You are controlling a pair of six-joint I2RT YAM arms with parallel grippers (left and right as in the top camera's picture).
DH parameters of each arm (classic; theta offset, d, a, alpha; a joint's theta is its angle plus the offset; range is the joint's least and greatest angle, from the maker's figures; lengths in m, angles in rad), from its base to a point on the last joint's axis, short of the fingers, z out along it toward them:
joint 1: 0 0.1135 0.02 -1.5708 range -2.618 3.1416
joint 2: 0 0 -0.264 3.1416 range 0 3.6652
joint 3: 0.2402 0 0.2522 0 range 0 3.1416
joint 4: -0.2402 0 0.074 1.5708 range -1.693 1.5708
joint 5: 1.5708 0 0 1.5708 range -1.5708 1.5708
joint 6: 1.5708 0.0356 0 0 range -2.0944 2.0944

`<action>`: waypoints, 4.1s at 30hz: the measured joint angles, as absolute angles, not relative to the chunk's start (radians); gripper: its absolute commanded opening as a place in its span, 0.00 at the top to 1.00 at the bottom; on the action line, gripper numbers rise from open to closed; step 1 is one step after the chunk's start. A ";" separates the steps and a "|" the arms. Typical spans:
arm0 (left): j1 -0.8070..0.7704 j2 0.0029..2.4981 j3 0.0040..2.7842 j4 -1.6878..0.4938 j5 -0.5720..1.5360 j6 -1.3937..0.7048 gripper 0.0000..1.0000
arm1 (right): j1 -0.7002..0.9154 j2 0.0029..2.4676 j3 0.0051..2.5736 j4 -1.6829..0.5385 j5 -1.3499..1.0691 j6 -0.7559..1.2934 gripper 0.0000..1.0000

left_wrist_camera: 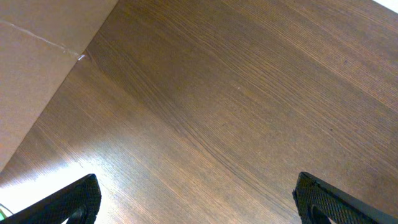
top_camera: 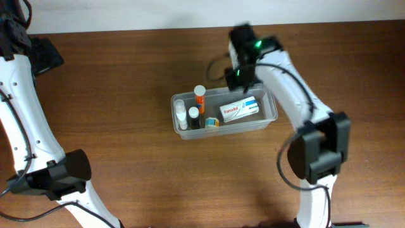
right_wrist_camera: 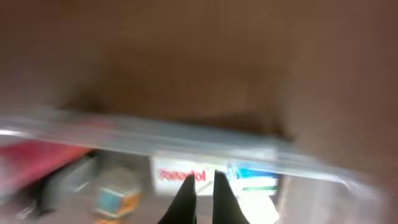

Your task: Pack container

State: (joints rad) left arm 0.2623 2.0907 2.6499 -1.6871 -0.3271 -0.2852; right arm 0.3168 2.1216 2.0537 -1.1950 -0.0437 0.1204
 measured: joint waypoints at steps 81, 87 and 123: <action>0.262 2.091 2.650 -1.687 -0.327 -0.285 0.00 | 0.000 0.302 2.574 -1.692 0.234 0.103 0.02; 0.262 2.091 2.650 -1.687 -0.327 -0.285 0.00 | 0.001 0.302 2.205 -1.647 0.229 0.210 0.02; 0.262 2.091 2.650 -1.687 -0.327 -0.285 0.00 | 0.000 0.318 0.619 -0.388 -0.017 0.835 0.02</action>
State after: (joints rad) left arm 0.2623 2.0907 2.6499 -1.6871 -0.3267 -0.2852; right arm 0.0002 0.3180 0.6189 -0.3882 -0.0166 0.8352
